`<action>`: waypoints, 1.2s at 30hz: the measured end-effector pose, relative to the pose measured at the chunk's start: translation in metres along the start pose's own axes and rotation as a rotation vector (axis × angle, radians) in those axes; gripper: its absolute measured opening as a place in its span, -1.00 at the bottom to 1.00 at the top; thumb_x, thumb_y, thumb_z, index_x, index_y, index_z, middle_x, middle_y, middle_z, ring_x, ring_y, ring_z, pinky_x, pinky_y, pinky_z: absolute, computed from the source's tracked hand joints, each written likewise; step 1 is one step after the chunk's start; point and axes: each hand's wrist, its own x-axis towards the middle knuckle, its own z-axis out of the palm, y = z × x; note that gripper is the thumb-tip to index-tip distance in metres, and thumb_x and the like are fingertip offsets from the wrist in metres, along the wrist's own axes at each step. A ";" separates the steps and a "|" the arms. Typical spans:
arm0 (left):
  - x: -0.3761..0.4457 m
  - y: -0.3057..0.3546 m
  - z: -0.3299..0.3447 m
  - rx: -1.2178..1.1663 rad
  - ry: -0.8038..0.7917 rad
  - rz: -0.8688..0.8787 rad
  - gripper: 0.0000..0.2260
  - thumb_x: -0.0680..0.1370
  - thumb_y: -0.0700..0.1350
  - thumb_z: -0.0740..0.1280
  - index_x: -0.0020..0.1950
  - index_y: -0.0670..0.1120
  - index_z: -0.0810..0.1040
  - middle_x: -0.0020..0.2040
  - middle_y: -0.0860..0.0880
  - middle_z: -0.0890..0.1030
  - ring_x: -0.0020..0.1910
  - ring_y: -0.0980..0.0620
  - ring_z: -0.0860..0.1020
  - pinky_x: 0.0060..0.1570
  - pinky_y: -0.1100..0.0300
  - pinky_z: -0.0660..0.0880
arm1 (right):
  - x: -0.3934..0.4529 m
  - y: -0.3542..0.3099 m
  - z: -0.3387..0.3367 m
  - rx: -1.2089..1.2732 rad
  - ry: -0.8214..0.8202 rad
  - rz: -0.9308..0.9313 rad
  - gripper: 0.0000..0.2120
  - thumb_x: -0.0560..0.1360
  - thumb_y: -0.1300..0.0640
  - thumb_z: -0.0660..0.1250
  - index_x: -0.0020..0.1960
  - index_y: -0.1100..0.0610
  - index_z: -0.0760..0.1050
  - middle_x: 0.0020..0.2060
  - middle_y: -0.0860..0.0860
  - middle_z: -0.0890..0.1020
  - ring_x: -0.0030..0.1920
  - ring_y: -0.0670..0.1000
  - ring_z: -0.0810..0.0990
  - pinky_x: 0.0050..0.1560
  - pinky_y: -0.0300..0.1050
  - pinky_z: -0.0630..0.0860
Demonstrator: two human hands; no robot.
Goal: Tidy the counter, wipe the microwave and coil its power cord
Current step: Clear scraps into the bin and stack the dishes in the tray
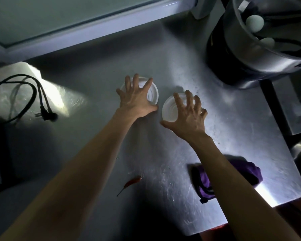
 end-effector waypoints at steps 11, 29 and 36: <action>-0.059 -0.028 -0.005 -0.032 0.105 -0.058 -0.09 0.26 0.45 0.39 0.52 0.25 0.12 0.55 -0.03 0.08 0.51 -0.19 0.07 0.31 -0.33 0.24 | -0.012 -0.012 -0.012 -0.029 -0.004 -0.086 0.00 0.25 -0.50 0.37 0.54 -0.23 0.02 0.58 0.05 0.00 0.55 0.27 0.00 0.36 0.42 0.21; -0.358 -0.194 0.040 -0.221 0.262 -0.455 -0.10 0.28 0.43 0.41 0.53 0.32 0.08 0.56 -0.01 0.02 0.53 -0.15 0.01 0.38 -0.31 0.22 | -0.183 -0.209 0.026 -0.148 -0.046 -0.618 -0.02 0.30 -0.47 0.36 0.56 -0.24 -0.02 0.59 0.05 -0.02 0.54 0.25 0.00 0.36 0.39 0.21; -0.530 -0.265 0.085 -0.355 0.313 -0.596 -0.13 0.34 0.43 0.38 0.56 0.28 0.07 0.56 -0.01 0.01 0.52 -0.16 0.03 0.39 -0.29 0.16 | -0.322 -0.301 0.073 -0.226 -0.108 -0.784 -0.04 0.32 -0.49 0.33 0.56 -0.27 -0.06 0.60 0.01 -0.07 0.56 0.24 -0.05 0.38 0.44 0.16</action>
